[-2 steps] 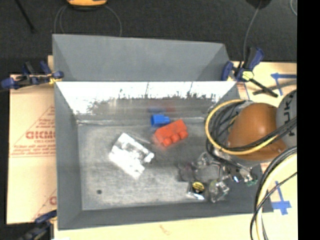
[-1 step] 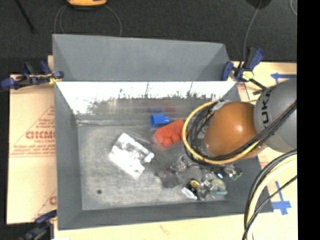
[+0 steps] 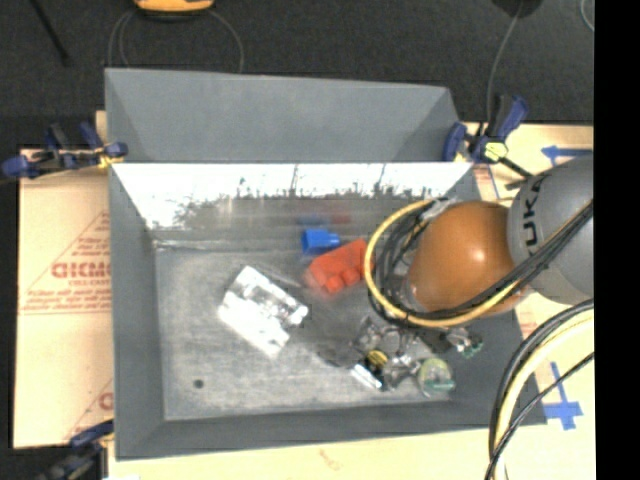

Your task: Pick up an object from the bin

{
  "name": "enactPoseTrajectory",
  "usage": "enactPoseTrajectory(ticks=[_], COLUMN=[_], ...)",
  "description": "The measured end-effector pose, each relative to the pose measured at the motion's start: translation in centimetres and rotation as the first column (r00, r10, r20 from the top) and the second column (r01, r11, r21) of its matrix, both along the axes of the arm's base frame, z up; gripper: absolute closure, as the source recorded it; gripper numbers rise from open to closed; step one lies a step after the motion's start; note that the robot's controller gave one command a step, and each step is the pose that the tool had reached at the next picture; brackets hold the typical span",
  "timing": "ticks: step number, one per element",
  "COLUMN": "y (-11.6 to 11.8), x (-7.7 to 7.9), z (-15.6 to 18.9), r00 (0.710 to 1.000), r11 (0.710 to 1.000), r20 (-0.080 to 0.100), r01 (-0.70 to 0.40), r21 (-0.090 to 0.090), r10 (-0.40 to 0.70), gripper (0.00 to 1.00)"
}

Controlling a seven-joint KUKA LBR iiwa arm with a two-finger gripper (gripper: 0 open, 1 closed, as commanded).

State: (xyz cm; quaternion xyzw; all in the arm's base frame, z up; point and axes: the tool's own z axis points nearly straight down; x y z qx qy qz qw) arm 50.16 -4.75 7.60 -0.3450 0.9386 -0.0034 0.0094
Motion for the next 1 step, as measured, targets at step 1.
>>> enactPoseTrajectory(ticks=[1], y=[1.82], x=[-0.56], z=[18.90], r00=[0.935], r11=[0.935], r20=[-0.011], r01=[-0.354], r21=[-0.003], r10=[0.354], gripper=[1.00])
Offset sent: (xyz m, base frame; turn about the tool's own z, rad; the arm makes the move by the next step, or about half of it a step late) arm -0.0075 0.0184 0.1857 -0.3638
